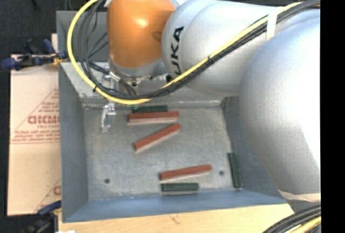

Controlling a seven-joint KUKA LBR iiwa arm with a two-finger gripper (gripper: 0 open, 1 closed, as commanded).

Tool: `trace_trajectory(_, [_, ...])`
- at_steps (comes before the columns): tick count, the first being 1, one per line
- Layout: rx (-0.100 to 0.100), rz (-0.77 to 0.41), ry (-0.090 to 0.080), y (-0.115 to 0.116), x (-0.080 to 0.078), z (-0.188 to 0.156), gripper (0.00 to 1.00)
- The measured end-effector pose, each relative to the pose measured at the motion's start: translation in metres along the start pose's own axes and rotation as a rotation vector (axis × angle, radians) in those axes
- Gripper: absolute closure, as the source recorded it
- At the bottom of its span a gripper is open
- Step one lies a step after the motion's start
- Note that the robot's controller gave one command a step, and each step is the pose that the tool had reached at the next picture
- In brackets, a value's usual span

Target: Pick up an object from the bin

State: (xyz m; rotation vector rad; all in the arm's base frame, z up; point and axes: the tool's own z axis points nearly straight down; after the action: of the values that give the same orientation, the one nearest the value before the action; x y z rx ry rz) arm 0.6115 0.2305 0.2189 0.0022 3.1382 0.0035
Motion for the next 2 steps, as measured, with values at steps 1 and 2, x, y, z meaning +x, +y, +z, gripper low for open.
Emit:
trace_trajectory(1, [-0.001,0.023,-0.004,-0.061,-0.017,0.05,0.0])
trace_trajectory(2, [0.004,0.039,0.004,-0.104,-0.017,0.08,0.0])
